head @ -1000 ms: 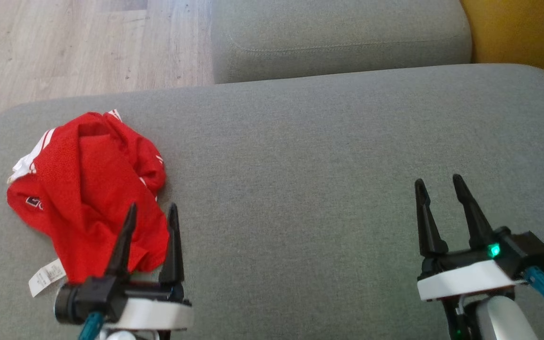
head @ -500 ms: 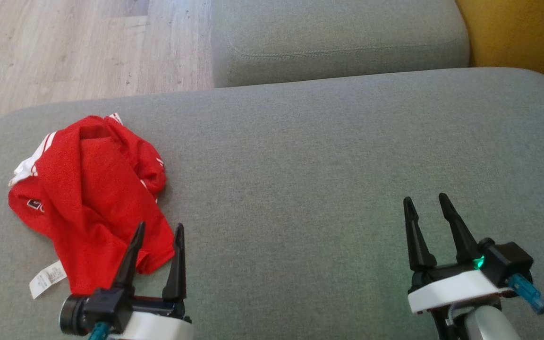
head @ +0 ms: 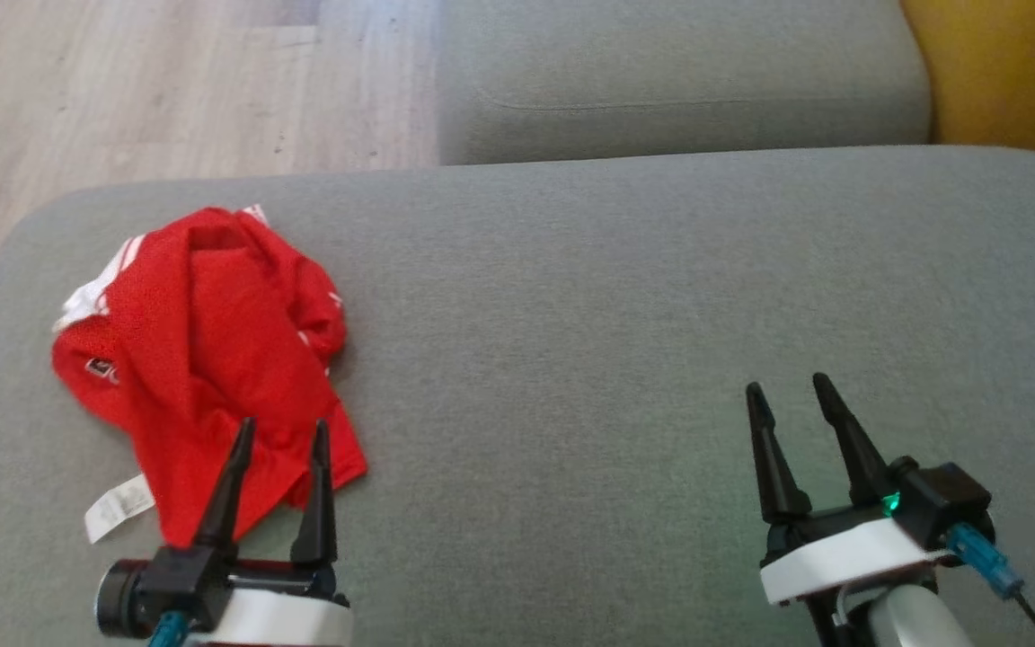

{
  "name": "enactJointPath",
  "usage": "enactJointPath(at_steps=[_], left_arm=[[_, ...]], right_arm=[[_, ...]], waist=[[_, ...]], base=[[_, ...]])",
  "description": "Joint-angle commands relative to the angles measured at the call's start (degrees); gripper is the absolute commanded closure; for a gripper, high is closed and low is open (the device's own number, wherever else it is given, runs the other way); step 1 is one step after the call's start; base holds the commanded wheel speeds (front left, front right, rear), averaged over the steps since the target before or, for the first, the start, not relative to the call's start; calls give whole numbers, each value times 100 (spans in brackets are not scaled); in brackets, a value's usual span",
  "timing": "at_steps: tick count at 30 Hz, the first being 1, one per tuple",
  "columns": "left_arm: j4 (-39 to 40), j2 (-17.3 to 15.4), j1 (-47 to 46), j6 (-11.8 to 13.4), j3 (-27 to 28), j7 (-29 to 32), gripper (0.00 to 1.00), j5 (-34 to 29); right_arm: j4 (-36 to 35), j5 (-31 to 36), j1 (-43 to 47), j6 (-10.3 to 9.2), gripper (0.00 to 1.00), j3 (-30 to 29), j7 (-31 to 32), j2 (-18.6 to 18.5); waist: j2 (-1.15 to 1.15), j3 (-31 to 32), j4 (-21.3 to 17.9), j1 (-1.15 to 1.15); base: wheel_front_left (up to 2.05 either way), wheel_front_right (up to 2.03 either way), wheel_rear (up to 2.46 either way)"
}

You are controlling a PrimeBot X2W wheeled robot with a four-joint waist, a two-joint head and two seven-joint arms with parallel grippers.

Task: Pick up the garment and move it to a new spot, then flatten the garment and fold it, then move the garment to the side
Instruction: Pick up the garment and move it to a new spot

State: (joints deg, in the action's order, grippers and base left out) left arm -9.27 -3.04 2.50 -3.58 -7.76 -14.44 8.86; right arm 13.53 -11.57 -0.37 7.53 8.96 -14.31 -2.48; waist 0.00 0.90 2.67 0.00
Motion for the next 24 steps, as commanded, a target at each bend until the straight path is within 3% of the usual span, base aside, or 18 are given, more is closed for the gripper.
enactJointPath(at_steps=[1,24], left_arm=[[162,9,-190,0,237,-56,0,-59],[155,15,89,-1,754,-56,0,-238]], right_arm=[[-147,39,-154,-4,0,189,-69,-40],[-20,-390,7,-4,0,893,-69,-40]], waist=[[0,40,130,0],[0,398,1598,0]], base=[[0,0,0],[0,0,0]])
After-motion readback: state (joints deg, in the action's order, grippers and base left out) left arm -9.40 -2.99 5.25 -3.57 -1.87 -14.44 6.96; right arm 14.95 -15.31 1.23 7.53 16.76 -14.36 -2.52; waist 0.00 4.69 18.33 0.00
